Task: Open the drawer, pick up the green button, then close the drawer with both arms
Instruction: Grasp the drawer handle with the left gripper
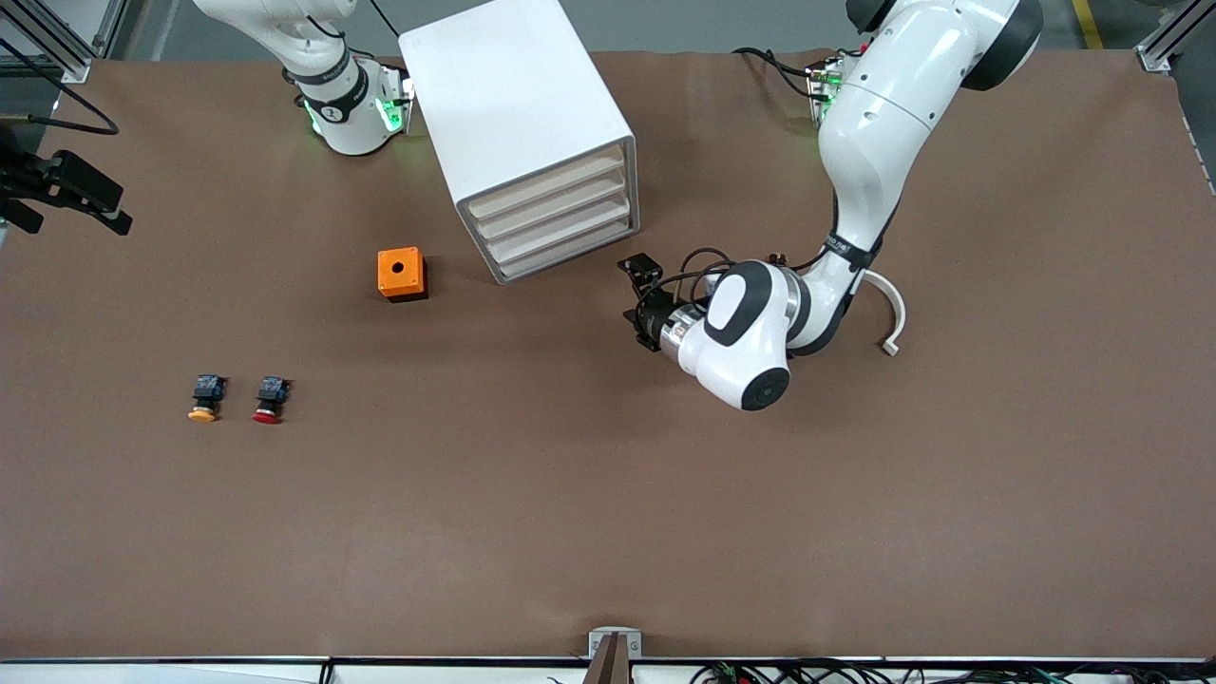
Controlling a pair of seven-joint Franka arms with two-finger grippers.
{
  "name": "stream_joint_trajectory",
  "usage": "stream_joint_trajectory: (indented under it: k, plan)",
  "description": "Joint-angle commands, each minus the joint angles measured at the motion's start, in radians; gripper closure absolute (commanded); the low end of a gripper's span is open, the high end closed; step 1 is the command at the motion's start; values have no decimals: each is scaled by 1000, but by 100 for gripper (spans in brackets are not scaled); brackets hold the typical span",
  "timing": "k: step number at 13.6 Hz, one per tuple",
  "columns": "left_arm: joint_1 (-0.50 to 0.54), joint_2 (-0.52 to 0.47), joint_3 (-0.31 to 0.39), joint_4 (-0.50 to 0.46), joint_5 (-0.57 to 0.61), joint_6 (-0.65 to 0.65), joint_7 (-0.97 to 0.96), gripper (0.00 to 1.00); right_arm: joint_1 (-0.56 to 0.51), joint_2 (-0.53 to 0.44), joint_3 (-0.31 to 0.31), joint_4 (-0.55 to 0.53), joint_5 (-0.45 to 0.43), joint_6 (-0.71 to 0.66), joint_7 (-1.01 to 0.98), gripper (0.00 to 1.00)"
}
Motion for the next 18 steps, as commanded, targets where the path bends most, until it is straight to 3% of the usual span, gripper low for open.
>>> stream_joint_trajectory:
  k: [1, 5, 12, 13, 17, 18]
  plan:
    - [-7, 26, 4, 16, -61, -2, -22, 0, 0, 16, 3, 27, -14, -7, 12, 0]
    - [-60, 52, 7, 14, -143, -2, -31, 0, 1, 19, 3, 29, -15, -7, 12, 0]
    - [-157, 103, 10, 14, -151, -4, -99, 0, 3, 19, 3, 30, -15, -7, 12, 0]
    - [-168, 103, 10, 14, -151, -4, -99, 3, 2, 19, 3, 30, -15, -7, 12, 0]
    - [-204, 112, 10, 6, -151, -8, -102, 37, 0, 20, 3, 30, -15, -7, 12, 0]
    - [-204, 113, 8, 6, -151, -9, -110, 38, 1, 20, 3, 30, -15, -7, 12, 0]
